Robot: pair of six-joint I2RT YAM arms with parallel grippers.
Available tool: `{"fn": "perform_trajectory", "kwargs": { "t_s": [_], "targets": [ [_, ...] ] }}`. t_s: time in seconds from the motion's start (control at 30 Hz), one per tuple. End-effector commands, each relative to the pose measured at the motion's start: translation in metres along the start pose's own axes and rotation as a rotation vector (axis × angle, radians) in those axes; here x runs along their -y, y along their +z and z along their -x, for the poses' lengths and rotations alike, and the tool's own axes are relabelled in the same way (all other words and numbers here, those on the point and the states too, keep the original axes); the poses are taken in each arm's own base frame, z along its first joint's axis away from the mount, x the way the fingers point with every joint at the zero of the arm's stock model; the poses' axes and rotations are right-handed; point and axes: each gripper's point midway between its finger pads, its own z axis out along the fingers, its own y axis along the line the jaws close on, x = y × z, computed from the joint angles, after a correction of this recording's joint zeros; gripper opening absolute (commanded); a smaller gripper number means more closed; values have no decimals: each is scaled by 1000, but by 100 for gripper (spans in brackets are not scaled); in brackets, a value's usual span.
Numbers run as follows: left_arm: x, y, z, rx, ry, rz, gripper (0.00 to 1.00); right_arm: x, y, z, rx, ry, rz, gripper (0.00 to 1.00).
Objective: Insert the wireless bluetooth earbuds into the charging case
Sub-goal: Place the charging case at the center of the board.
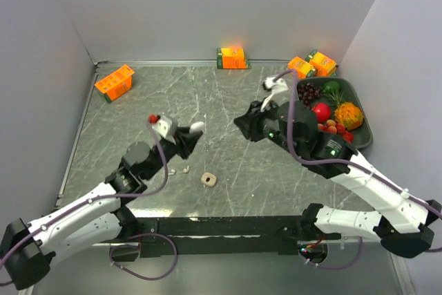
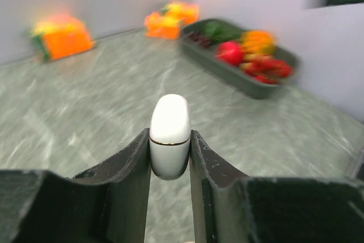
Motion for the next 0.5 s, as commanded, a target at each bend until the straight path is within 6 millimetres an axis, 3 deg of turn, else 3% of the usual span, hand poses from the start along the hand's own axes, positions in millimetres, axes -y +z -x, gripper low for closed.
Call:
{"fn": "perform_trajectory", "kwargs": {
  "t_s": [0.0, 0.1, 0.13, 0.17, 0.2, 0.23, 0.3, 0.33, 0.4, 0.43, 0.47],
  "targets": [
    [-60, 11, -11, -148, -218, 215, 1, 21, 1, 4, 45, 92, -54, 29],
    [-102, 21, -31, -277, -382, 307, 1, 25, 7, -12, 10, 97, -48, 32],
    [-115, 26, -53, -347, -447, 335, 1, 28, 10, -21, -7, 95, -54, 33],
    [-133, 32, -45, -341, -481, 347, 1, 28, 12, -25, -8, 103, -53, 33],
    [-131, 37, -48, -368, -525, 293, 1, 29, 14, -30, -17, 106, -47, 33],
    [-140, 43, -66, -413, -576, 299, 1, 32, 17, -40, -38, 106, -53, 33],
    [-157, 56, -62, -399, -598, 296, 1, 35, 21, -53, -65, 112, -53, 33],
    [-165, 60, -79, -431, -622, 305, 1, 37, 23, -56, -72, 114, -59, 33],
    [-179, 70, -79, -426, -627, 292, 1, 39, 25, -65, -94, 113, -63, 33],
    [-184, 73, -93, -459, -651, 283, 1, 39, 26, -67, -99, 113, -60, 33],
    [-189, 81, -88, -446, -645, 269, 1, 41, 26, -69, -102, 113, -61, 33]
  ]
}}
